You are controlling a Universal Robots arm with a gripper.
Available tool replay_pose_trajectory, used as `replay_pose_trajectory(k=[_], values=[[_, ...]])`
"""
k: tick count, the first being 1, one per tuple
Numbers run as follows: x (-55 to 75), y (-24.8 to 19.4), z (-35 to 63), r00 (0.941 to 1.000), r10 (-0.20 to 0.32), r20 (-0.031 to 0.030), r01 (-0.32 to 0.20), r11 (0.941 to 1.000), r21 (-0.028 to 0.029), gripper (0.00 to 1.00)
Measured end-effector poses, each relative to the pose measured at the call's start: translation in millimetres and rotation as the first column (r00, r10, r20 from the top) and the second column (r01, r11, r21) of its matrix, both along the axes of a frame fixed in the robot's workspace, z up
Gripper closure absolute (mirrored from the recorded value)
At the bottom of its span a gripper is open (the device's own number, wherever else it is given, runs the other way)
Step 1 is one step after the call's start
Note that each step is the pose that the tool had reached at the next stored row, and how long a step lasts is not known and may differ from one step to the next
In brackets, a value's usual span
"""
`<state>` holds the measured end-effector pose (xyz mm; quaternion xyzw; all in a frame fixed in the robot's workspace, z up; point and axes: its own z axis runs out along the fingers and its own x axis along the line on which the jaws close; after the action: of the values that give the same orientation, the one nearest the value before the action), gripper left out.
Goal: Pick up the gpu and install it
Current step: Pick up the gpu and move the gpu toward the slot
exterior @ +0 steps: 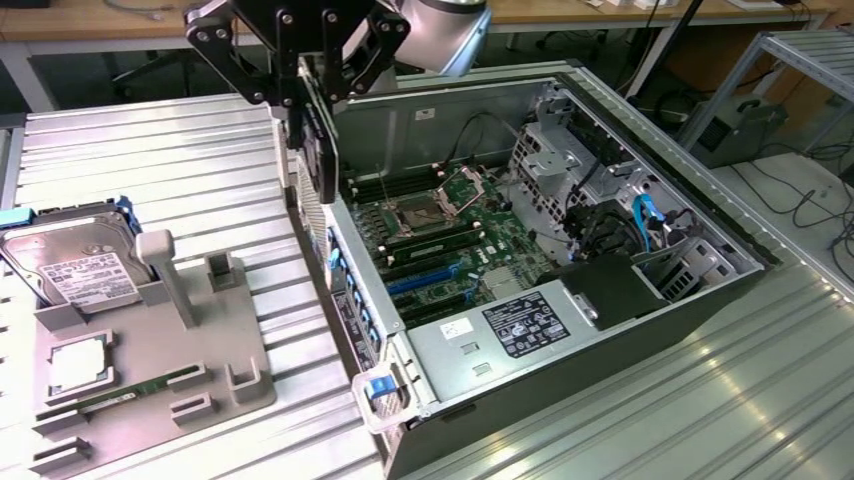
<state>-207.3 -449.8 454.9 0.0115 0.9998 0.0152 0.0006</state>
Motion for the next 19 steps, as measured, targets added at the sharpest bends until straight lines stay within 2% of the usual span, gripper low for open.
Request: replay_pose_trajectory(k=[19], values=[[20.3, 0.0, 0.0, 1.0, 0.0, -0.0005, 0.0, 1.0, -0.0003, 0.72]])
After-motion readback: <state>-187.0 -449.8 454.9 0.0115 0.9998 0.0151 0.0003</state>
